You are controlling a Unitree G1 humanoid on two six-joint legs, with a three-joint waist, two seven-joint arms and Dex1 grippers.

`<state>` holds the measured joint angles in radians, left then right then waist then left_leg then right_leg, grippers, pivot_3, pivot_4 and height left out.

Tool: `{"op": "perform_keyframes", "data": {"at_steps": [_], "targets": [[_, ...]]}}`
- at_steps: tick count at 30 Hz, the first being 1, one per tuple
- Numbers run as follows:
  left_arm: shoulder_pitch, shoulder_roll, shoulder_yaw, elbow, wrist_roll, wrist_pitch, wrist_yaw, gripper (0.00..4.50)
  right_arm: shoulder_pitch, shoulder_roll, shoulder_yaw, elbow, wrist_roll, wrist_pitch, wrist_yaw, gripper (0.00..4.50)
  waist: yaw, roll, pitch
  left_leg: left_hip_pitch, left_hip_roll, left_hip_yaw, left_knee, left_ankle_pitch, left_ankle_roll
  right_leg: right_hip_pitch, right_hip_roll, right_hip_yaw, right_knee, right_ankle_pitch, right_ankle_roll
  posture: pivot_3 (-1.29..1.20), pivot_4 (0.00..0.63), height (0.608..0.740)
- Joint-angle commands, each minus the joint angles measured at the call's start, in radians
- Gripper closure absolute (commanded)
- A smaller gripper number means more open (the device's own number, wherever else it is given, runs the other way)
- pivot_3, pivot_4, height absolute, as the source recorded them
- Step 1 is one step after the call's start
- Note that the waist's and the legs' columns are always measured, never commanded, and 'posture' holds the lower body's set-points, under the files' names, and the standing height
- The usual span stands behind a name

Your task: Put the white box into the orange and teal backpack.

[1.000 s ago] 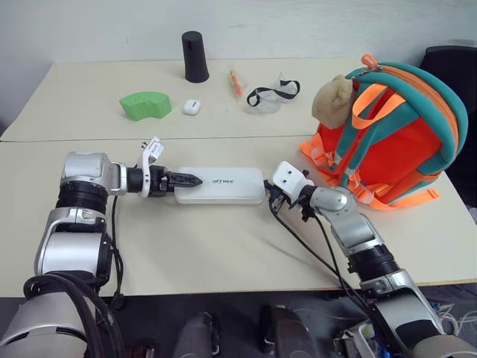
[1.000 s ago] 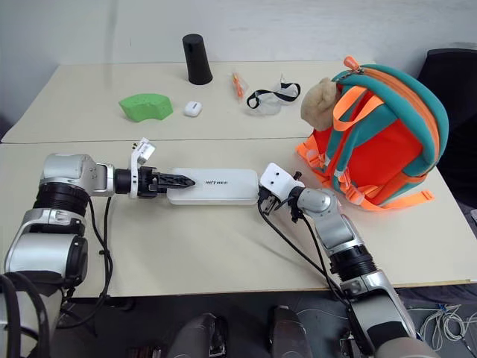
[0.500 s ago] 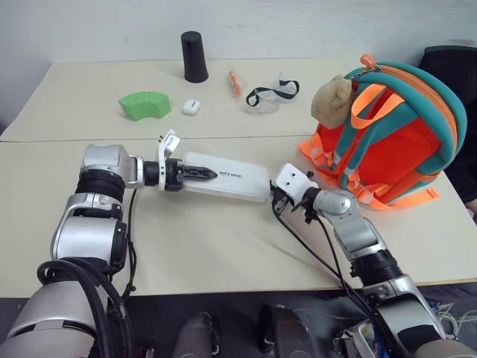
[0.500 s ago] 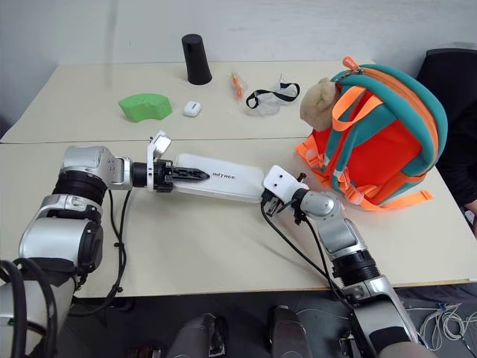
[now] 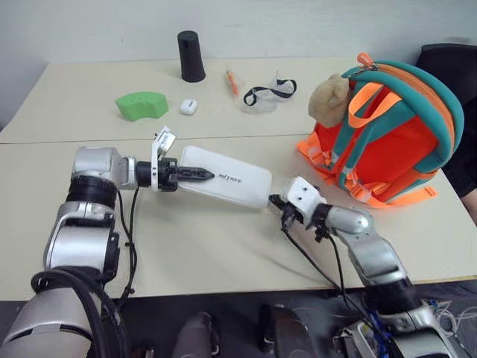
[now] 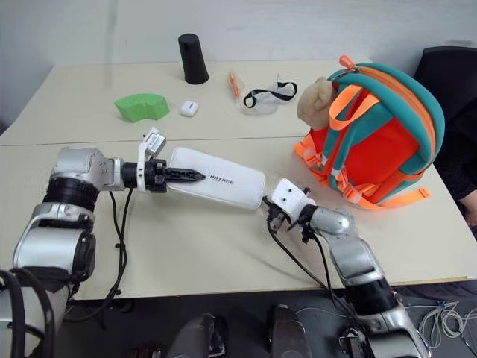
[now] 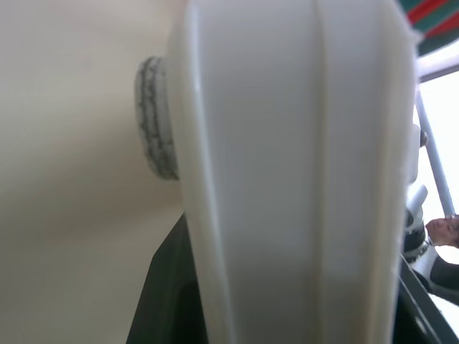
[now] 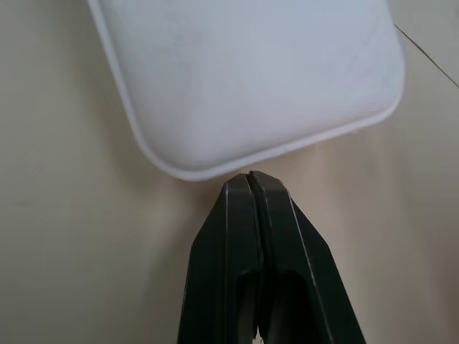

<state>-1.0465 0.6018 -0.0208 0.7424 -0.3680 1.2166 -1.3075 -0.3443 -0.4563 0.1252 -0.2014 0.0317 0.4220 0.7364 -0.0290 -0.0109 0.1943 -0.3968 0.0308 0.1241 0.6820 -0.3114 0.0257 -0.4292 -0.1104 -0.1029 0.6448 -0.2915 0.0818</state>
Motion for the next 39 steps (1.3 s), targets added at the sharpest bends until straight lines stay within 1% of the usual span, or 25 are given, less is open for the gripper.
{"op": "perform_keyframes", "data": {"at_steps": [1, 2, 4, 6, 7, 9, 11, 12, 16, 19, 23, 26, 30, 33, 37, 38, 39], "targets": [[0.079, 0.092, 0.096, -0.337, -0.184, 0.092, -0.081, 3.17, 0.089, -0.053, -0.231, -0.283, 0.262, 0.255, 0.047, 3.56, 0.001, 0.000, 0.000, -0.002, 0.000, -0.002, 0.000, 0.000, 0.000, -0.001, 0.000, 0.001, -0.001, 0.000, 0.000, 0.00, 0.150, 0.740], [0.117, 0.112, 0.119, -0.428, -0.227, 0.116, -0.079, 3.17, 0.124, -0.066, -0.305, -0.349, 0.342, 0.332, 0.049, 3.28, 0.003, -0.001, 0.000, -0.004, 0.000, -0.003, 0.001, 0.000, 0.000, -0.002, -0.002, 0.001, -0.001, 0.000, 0.000, 0.00, 0.150, 0.740], [0.192, 0.142, 0.161, -0.594, -0.287, 0.133, -0.053, 3.17, 0.193, -0.094, -0.465, -0.452, 0.474, 0.456, 0.037, 2.55, 0.006, -0.001, 0.000, -0.005, 0.000, -0.006, 0.001, 0.000, 0.000, -0.001, -0.004, 0.000, -0.002, 0.000, 0.000, 0.00, 0.150, 0.740], [0.262, 0.173, 0.206, -0.747, -0.356, 0.152, -0.042, 3.18, 0.243, -0.117, -0.618, -0.507, 0.559, 0.550, 0.001, 1.85, 0.013, -0.001, 0.000, -0.004, 0.000, -0.007, 0.001, 0.000, 0.000, 0.001, -0.004, -0.001, -0.002, 0.000, 0.000, 0.00, 0.150, 0.740], [0.287, 0.178, 0.236, -0.803, -0.388, 0.163, -0.028, 3.18, 0.252, -0.122, -0.674, -0.518, 0.587, 0.583, -0.023, 1.54, 0.016, -0.001, 0.000, -0.003, -0.001, -0.007, 0.001, 0.000, 0.000, 0.002, -0.004, -0.001, -0.002, 0.000, 0.000, 0.00, 0.150, 0.740], [0.318, 0.177, 0.286, -0.877, -0.439, 0.179, 0.009, 3.18, 0.243, -0.119, -0.746, -0.520, 0.638, 0.639, -0.083, 0.85, 0.023, -0.001, 0.000, -0.002, -0.001, -0.006, 0.001, 0.000, 0.001, 0.003, -0.004, 0.000, -0.002, 0.000, 0.000, 0.00, 0.150, 0.740], [0.337, 0.167, 0.332, -0.937, -0.486, 0.189, 0.056, 3.18, 0.204, -0.094, -0.781, -0.505, 0.683, 0.679, -0.158, 0.17, 0.026, -0.001, 0.000, -0.001, -0.001, -0.006, 0.001, 0.000, 0.001, 0.003, -0.005, 0.000, -0.004, 0.000, -0.001, 0.00, 0.150, 0.740], [0.340, 0.160, 0.352, -0.957, -0.510, 0.200, 0.081, 3.18, 0.180, -0.079, -0.779, -0.492, 0.689, 0.682, -0.194, 0.04, 0.025, -0.001, 0.000, 0.000, -0.001, -0.006, 0.001, 0.000, 0.000, 0.003, -0.005, 0.001, -0.004, 0.000, -0.001, 0.00, 0.150, 0.740], [0.348, 0.139, 0.387, -0.993, -0.573, 0.209, 0.168, 3.18, 0.106, -0.044, -0.711, -0.434, 0.649, 0.655, -0.314, 0.04, 0.025, -0.001, 0.000, 0.003, -0.001, -0.005, 0.000, 0.001, -0.001, 0.003, -0.004, 0.002, -0.002, -0.001, -0.003, 0.00, 0.150, 0.740], [0.346, 0.130, 0.397, -0.996, -0.612, 0.206, 0.216, 3.18, 0.044, -0.007, -0.656, -0.358, 0.629, 0.618, -0.374, 0.04, 0.025, -0.001, 0.000, 0.003, -0.001, -0.005, 0.000, 0.001, -0.001, 0.003, -0.003, 0.002, -0.002, -0.001, -0.003, 0.00, 0.150, 0.740], [0.341, 0.130, 0.391, -0.984, -0.640, 0.188, 0.261, 3.18, -0.047, 0.035, -0.571, -0.226, 0.574, 0.524, -0.418, 0.04, 0.024, -0.001, 0.000, 0.002, -0.001, -0.004, 0.000, 0.001, -0.001, 0.002, -0.002, 0.002, -0.002, -0.001, -0.003, 0.00, 0.150, 0.740], [0.332, 0.131, 0.391, -0.972, -0.661, 0.178, 0.287, 3.18, -0.133, 0.075, -0.553, -0.103, 0.548, 0.448, -0.451, 0.04, 0.021, -0.001, 0.000, 0.002, -0.001, -0.004, 0.000, 0.001, -0.001, 0.002, -0.002, 0.002, -0.001, -0.001, -0.003, 0.00, 0.150, 0.740], [0.329, 0.131, 0.392, -0.957, -0.673, 0.154, 0.321, 3.18, -0.258, 0.114, -0.544, 0.057, 0.529, 0.306, -0.450, 0.04, 0.017, -0.001, 0.000, 0.002, -0.001, -0.004, 0.000, 0.001, -0.001, 0.002, -0.001, 0.002, -0.001, -0.001, -0.003, 0.00, 0.150, 0.740], [0.336, 0.135, 0.396, -0.955, -0.690, 0.144, 0.340, 3.18, -0.264, 0.115, -0.534, 0.066, 0.546, 0.264, -0.419, 0.61, 0.013, -0.001, 0.000, 0.001, 0.000, -0.004, -0.001, 0.001, -0.001, 0.002, -0.002, 0.001, 0.001, -0.001, -0.003, 0.00, 0.150, 0.740], [0.343, 0.141, 0.405, -0.947, -0.706, 0.134, 0.368, 3.18, -0.229, 0.099, -0.500, 0.021, 0.580, 0.247, -0.347, 1.91, 0.010, -0.001, 0.000, 0.000, -0.001, -0.004, -0.001, 0.001, -0.001, 0.002, -0.002, 0.001, 0.000, -0.001, -0.002, 0.00, 0.150, 0.740], [0.344, 0.143, 0.406, -0.945, -0.710, 0.131, 0.373, 3.18, -0.220, 0.097, -0.496, 0.009, 0.590, 0.246, -0.333, 2.33, 0.008, -0.001, 0.000, 0.000, -0.001, -0.004, -0.001, 0.001, -0.001, 0.002, -0.002, 0.001, 0.000, -0.001, -0.002, 0.00, 0.150, 0.740], [0.345, 0.144, 0.407, -0.943, -0.714, 0.129, 0.378, 3.18, -0.213, 0.093, -0.492, 0.001, 0.596, 0.244, -0.322, 2.65, 0.005, -0.001, 0.000, 0.000, -0.001, -0.004, -0.001, 0.001, -0.001, 0.002, -0.001, 0.001, 0.000, -0.001, -0.002, 0.00, 0.150, 0.740]]}}
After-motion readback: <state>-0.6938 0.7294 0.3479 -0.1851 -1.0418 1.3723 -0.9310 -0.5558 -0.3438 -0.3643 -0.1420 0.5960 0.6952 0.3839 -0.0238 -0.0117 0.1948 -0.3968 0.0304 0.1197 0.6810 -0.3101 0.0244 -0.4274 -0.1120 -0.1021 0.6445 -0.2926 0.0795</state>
